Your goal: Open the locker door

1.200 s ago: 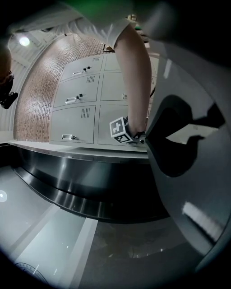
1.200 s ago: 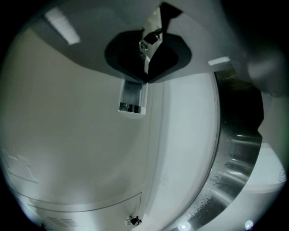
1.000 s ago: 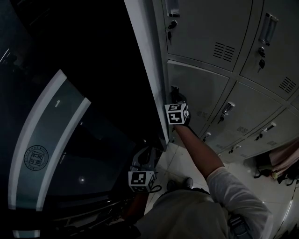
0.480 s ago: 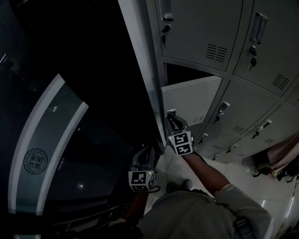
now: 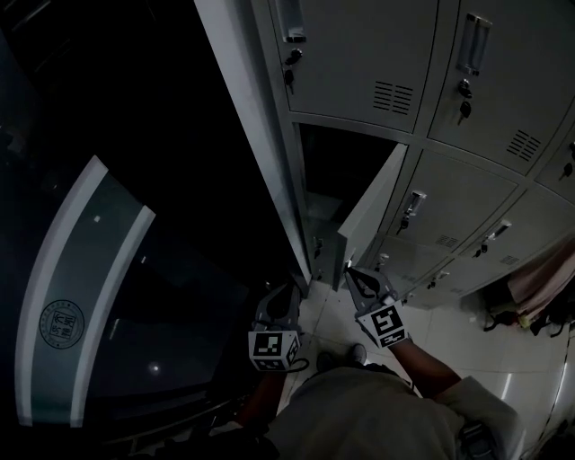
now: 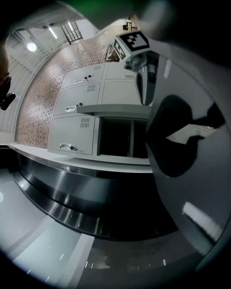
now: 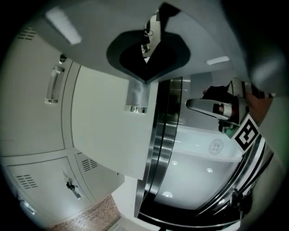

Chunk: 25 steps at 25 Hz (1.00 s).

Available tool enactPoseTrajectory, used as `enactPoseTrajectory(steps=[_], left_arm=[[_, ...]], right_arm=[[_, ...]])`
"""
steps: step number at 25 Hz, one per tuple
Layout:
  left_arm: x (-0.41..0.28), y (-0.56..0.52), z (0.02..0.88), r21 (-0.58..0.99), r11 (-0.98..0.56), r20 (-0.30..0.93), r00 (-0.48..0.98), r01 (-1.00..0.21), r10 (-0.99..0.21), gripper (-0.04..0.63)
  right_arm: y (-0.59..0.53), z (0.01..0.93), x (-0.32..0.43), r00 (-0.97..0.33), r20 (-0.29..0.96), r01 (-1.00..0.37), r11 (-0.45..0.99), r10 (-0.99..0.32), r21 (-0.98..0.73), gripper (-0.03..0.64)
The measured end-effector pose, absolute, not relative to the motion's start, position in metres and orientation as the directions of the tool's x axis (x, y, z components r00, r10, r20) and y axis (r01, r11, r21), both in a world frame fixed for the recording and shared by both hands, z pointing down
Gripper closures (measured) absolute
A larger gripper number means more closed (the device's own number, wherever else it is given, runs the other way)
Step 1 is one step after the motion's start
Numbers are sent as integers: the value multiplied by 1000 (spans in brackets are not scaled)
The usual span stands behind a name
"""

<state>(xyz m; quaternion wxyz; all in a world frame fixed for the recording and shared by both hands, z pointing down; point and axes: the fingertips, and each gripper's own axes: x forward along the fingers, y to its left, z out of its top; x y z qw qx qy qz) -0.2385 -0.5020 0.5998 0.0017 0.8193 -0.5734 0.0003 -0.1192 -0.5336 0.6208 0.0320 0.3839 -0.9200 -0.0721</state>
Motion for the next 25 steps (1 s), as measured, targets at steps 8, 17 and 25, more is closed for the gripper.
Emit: enactPoseTrajectory(steps=[8,17,25], left_arm=[[-213,-509,594,-17,-399,-9,399,-917,-917,531],[-207,-507,583,-46,-398,-34,399,-916,-916,531],[-204,-495,568,-55,-400,-75,403,-915,-912,531]], right_arm=[[-517,617,-84,-661,-16,-745,654,-750,134,615],[-507,588,-53,-552,-31,-833,550,-833,54,615],[-491,555,-37,-503,-64,-864,502,-862,18,617]])
